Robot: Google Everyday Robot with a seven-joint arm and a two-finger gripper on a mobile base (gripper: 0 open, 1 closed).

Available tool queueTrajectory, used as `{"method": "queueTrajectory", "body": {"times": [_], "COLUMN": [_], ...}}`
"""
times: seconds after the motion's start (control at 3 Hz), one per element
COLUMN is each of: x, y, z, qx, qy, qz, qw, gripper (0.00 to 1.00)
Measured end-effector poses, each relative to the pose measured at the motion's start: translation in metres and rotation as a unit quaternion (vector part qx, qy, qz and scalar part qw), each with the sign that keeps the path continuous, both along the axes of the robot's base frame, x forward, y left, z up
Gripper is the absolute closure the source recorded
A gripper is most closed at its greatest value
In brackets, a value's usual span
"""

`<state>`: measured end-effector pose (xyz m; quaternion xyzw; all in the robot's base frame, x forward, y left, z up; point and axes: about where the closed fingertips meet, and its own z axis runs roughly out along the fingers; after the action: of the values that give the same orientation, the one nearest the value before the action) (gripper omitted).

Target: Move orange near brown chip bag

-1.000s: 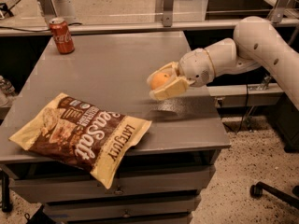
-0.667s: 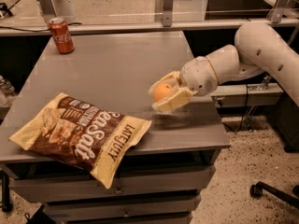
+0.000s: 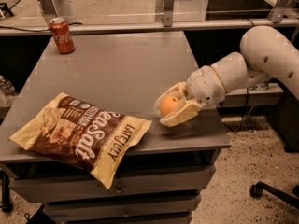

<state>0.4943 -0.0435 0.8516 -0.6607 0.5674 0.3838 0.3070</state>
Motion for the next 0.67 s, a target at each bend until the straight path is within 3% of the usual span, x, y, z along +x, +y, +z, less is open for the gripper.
{"method": "queueTrajectory", "body": {"times": [0.67], "x": [-0.0152], "y": [-0.0019], "z": [-0.0169], "qx": [-0.008], "qy": [0.013], "qz": [0.019], "qw": [0.9997], "gripper": [1.0]}}
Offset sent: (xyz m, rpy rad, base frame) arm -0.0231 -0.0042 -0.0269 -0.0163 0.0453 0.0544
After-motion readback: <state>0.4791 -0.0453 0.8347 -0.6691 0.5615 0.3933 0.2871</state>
